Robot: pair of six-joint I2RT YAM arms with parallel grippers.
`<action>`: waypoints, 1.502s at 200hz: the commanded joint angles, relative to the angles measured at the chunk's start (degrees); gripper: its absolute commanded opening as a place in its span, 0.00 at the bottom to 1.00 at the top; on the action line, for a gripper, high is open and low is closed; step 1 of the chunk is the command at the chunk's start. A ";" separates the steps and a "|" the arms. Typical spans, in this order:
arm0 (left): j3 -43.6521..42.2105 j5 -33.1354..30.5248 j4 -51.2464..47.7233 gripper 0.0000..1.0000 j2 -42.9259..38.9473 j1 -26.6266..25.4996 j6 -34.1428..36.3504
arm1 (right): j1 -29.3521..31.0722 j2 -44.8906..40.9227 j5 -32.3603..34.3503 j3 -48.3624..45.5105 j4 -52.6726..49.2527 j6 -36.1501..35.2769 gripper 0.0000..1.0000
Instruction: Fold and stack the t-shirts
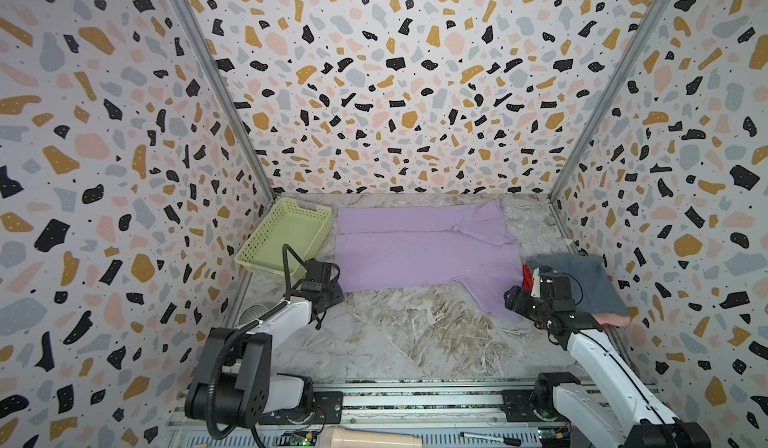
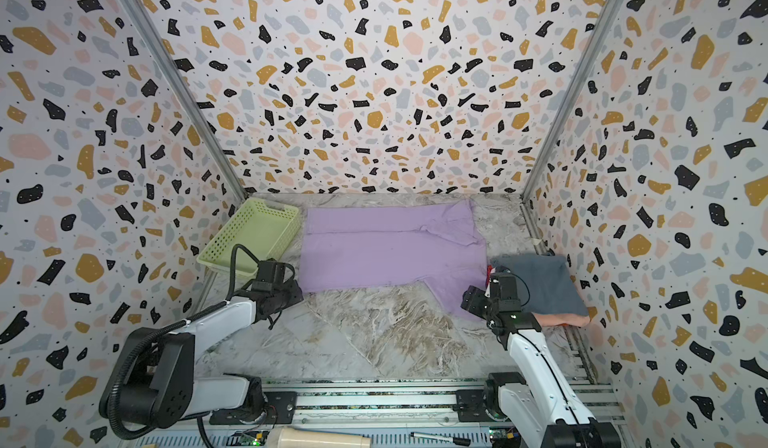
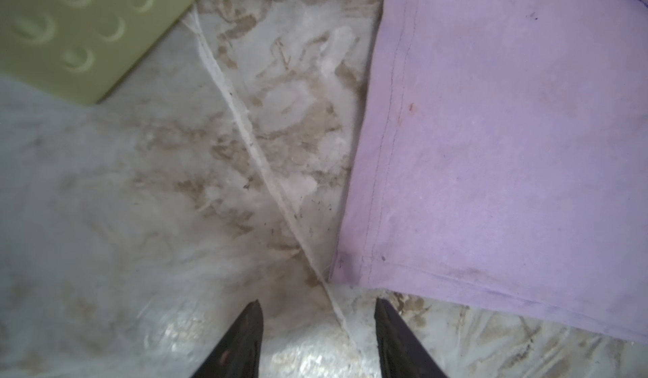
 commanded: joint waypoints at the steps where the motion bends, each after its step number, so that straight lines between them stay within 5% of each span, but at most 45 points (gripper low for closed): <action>1: 0.11 3.08 5.53 0.49 2.65 -0.16 -1.62 | -2.17 -0.85 1.71 -0.15 -1.47 2.29 0.81; 53: 0.11 6.60 8.46 0.14 7.06 -0.23 -1.66 | -5.54 -0.32 1.64 -2.35 -4.33 5.02 0.80; 87: 0.34 6.22 9.16 0.04 6.03 -0.21 -1.75 | -3.25 -0.32 1.16 -3.29 -6.11 7.93 0.74; 158: 2.80 6.66 9.03 0.00 5.89 -0.22 -0.09 | 3.31 6.29 3.59 -7.20 -1.14 13.09 0.61; 170: 3.03 6.74 8.78 0.00 5.86 -0.18 0.18 | 3.40 8.32 3.35 -7.58 0.46 13.03 0.51; 192: 2.97 6.76 9.33 0.00 5.45 -0.22 -0.20 | 3.67 9.85 2.87 -7.87 2.52 13.57 0.14; 211: 2.70 6.39 9.39 0.00 5.05 -0.23 -0.51 | 4.21 6.91 4.57 -7.01 2.86 13.47 0.00; 300: -1.13 0.71 0.11 0.00 -9.66 -0.16 -0.83 | 9.63 -9.49 7.98 3.90 -11.61 11.52 0.00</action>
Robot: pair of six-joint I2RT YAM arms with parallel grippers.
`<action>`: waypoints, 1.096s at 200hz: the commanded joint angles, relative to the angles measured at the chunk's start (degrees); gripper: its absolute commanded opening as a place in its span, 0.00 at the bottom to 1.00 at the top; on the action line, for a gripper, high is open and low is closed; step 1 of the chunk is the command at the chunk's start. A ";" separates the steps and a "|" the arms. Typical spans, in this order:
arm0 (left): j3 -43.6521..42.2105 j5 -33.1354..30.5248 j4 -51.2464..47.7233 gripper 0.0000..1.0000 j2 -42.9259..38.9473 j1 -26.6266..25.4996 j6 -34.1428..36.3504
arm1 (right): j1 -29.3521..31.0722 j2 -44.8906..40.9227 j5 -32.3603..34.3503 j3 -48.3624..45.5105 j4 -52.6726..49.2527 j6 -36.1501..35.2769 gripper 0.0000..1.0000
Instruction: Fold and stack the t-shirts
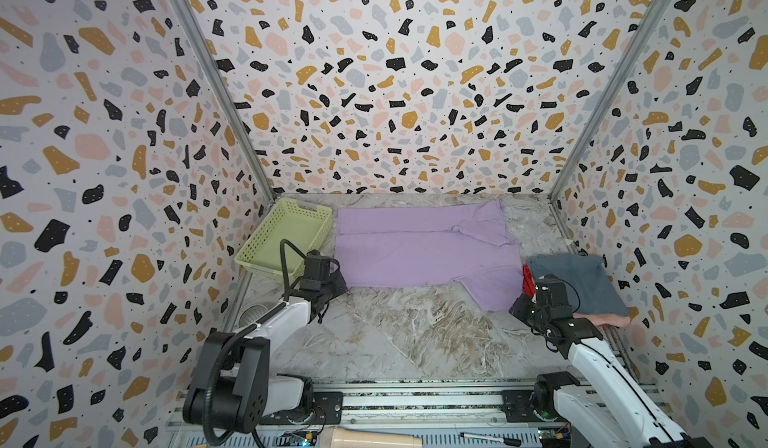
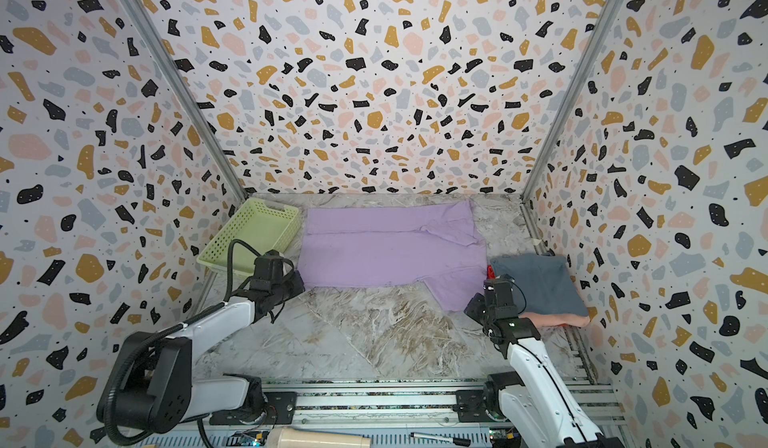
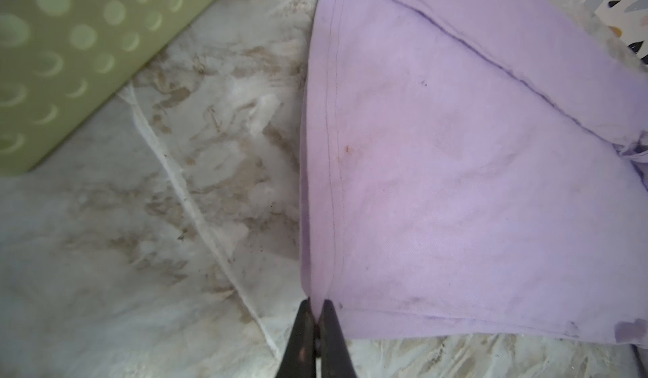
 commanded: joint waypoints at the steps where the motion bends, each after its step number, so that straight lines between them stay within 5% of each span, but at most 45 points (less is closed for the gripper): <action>1: -1.47 -3.02 -3.95 0.00 -5.05 -0.18 0.11 | 2.22 -3.16 2.35 3.97 -6.26 -0.20 0.00; 63: -2.29 -3.15 -9.57 0.00 -12.14 -0.17 -0.36 | 5.34 -5.46 2.68 14.81 -11.79 -1.19 0.00; 99: -1.62 -2.45 -8.43 0.00 -10.76 -0.20 -0.57 | 6.93 -2.60 2.47 15.75 -4.81 -2.32 0.00; 155: 10.39 0.63 -1.36 0.00 1.36 1.70 0.18 | 5.93 14.50 4.47 21.83 15.55 -11.79 0.00; 219: 24.07 1.10 -0.15 0.00 18.05 3.76 1.73 | -4.60 36.24 -6.41 34.30 24.57 -16.28 0.00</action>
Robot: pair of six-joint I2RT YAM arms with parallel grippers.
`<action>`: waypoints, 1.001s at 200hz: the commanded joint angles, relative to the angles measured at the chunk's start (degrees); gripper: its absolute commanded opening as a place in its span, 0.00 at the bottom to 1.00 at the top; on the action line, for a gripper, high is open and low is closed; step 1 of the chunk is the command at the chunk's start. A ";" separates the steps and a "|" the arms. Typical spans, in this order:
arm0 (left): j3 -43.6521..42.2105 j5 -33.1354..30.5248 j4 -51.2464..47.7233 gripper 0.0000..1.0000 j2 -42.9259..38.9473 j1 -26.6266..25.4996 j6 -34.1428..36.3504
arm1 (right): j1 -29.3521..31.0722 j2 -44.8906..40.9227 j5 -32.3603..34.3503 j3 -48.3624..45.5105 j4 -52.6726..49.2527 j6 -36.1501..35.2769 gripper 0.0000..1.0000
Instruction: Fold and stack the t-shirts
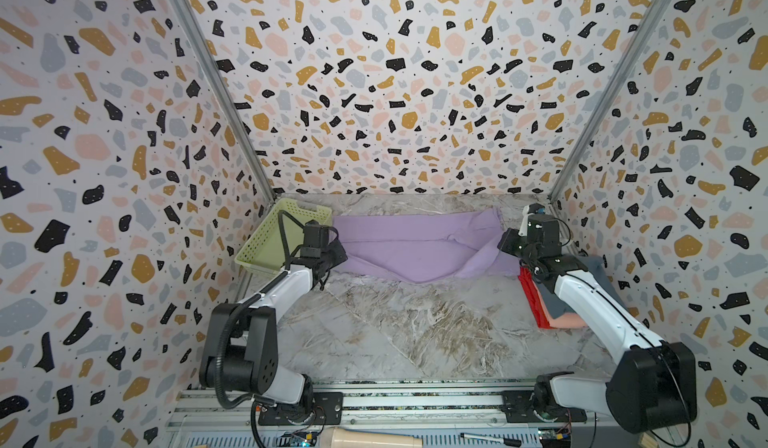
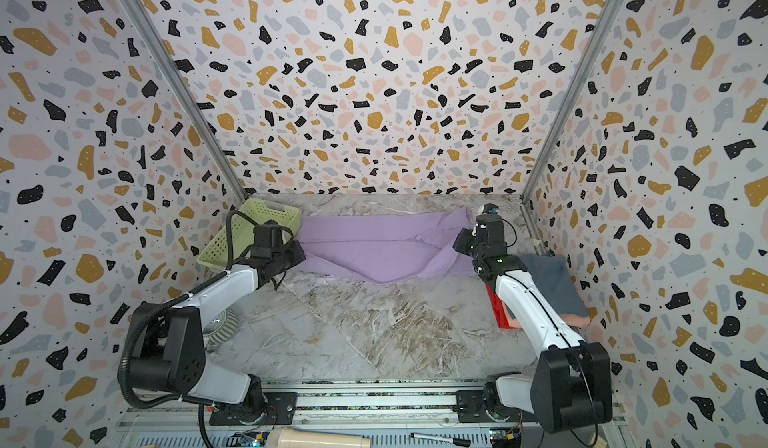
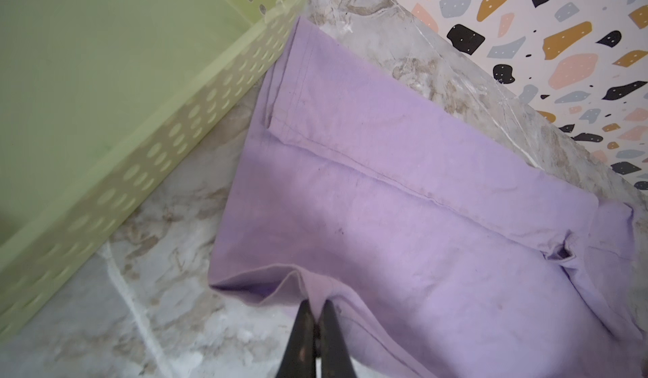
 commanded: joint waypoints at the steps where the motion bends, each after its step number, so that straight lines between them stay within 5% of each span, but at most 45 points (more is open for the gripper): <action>1: 4.02 -0.02 1.78 0.00 3.56 1.20 1.49 | -2.99 4.59 -4.62 5.09 4.98 -3.13 0.00; 84: 12.12 -5.20 -0.25 0.00 14.26 2.51 3.92 | -5.73 26.88 -11.07 21.52 7.85 -4.25 0.00; 190: 17.43 -10.93 -2.43 0.00 17.00 2.64 4.80 | -8.84 36.35 -13.82 29.09 9.95 -0.96 0.00; 200: 18.18 -11.61 -2.93 0.08 16.55 2.64 4.72 | -9.32 36.83 -14.61 30.04 10.29 -0.87 0.13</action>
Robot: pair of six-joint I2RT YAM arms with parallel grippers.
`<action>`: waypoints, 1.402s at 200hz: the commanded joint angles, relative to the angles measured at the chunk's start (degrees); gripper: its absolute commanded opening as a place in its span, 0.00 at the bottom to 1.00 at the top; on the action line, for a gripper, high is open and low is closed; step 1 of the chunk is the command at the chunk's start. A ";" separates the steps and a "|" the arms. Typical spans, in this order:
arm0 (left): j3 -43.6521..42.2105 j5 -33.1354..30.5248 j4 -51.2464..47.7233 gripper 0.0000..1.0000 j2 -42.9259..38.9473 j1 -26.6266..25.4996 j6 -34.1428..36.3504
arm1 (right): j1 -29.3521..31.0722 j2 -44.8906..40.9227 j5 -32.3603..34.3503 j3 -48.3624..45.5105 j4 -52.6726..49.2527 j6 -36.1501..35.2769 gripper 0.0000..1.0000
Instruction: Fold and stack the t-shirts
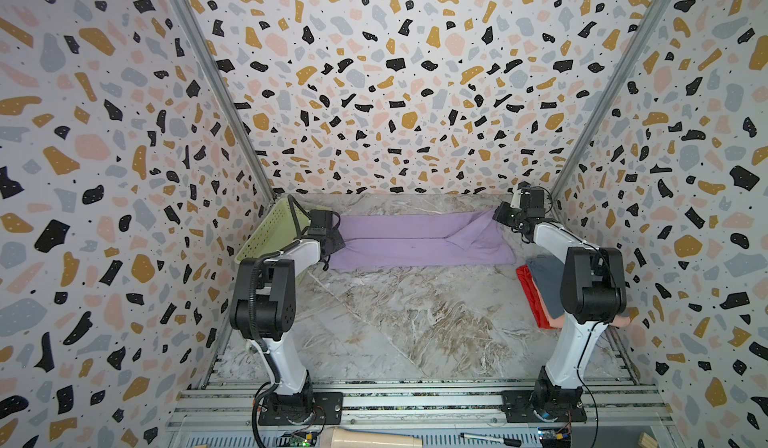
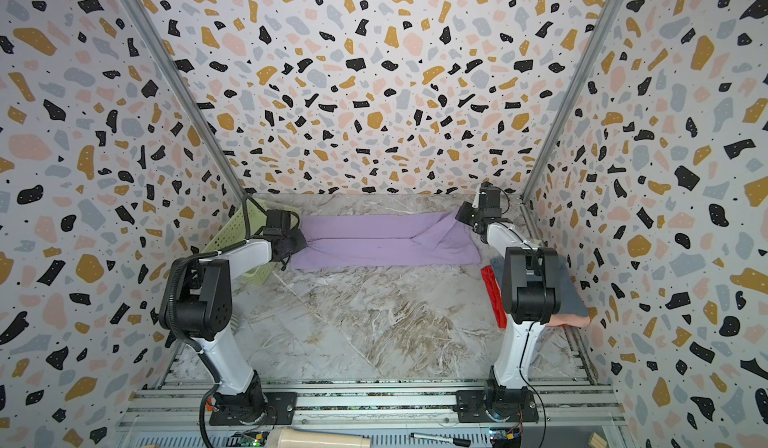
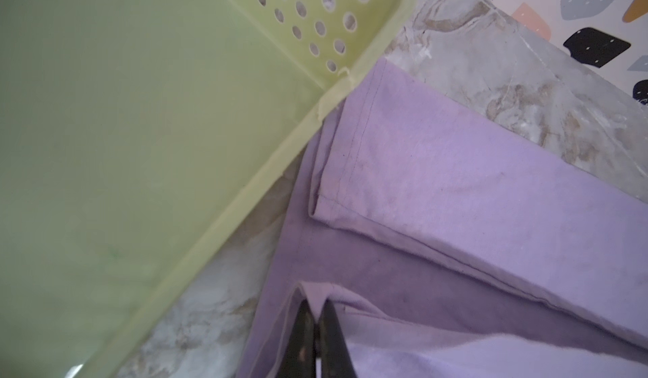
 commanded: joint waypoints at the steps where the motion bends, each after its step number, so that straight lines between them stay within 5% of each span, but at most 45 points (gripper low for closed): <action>1: 2.93 -4.05 -0.66 0.10 -1.87 0.63 0.82 | -1.40 0.12 -2.42 3.93 1.45 0.97 0.18; 10: 3.58 -4.32 -0.88 0.29 -2.19 0.63 0.68 | -1.90 0.71 -3.86 5.16 1.11 0.82 0.43; 18: 4.19 -4.22 -1.47 0.35 -2.43 0.63 0.78 | -2.24 1.30 -4.72 6.59 -0.32 0.79 0.59; 32: 4.38 -3.93 -1.93 0.43 -3.62 0.63 0.59 | -2.41 0.23 -5.14 6.90 -1.20 0.07 0.70; 77: 1.48 -2.21 0.03 0.54 -9.41 -0.51 0.34 | -1.33 -8.02 -4.09 -0.78 -0.19 0.15 0.71; 113: 6.91 3.31 -2.23 0.61 -3.92 -5.68 5.10 | 3.18 -8.89 -2.52 -5.39 0.87 0.91 0.70; 220: 29.04 6.18 -5.74 0.64 21.64 -9.02 8.55 | 7.38 6.09 -2.13 -4.25 2.58 12.43 0.69; 280: 23.40 7.54 -6.45 0.64 23.05 -8.53 5.53 | 5.88 14.32 -4.28 1.61 2.64 15.54 0.70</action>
